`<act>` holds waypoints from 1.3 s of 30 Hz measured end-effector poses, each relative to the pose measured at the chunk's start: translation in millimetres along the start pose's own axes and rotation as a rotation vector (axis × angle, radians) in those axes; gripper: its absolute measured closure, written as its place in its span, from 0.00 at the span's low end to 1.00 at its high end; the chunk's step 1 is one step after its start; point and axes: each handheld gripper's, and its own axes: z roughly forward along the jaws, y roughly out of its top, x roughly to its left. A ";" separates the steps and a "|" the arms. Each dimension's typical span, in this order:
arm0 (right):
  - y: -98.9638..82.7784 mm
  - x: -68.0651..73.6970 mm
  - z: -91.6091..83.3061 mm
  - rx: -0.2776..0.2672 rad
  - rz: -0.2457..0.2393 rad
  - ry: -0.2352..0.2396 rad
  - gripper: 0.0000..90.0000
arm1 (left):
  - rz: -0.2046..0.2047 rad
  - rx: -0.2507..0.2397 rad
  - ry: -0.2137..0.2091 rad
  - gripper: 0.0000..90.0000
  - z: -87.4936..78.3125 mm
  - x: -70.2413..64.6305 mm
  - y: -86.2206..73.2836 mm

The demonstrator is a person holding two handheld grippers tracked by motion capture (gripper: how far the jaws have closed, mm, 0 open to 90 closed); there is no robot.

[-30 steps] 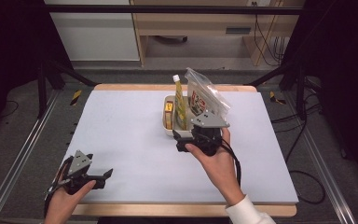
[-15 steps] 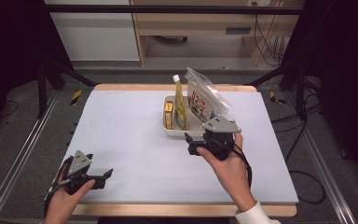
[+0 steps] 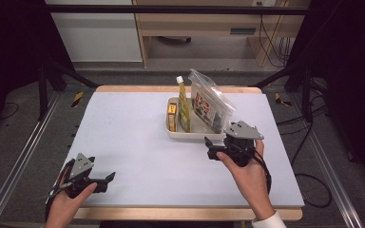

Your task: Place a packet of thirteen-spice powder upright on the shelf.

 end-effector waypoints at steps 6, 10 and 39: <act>-12.5 -13.8 -2.4 0.026 0.006 -0.036 0.07 | 0.000 0.003 -0.002 0.07 0.3 -0.3 -0.1; -20.9 -23.0 -3.1 0.041 0.014 -0.057 0.07 | 0.001 0.004 -0.002 0.07 0.5 -0.4 -0.2; -79.4 -56.7 12.5 0.167 0.083 -0.100 0.07 | 0.010 0.016 -0.004 0.07 1.4 -0.3 -0.6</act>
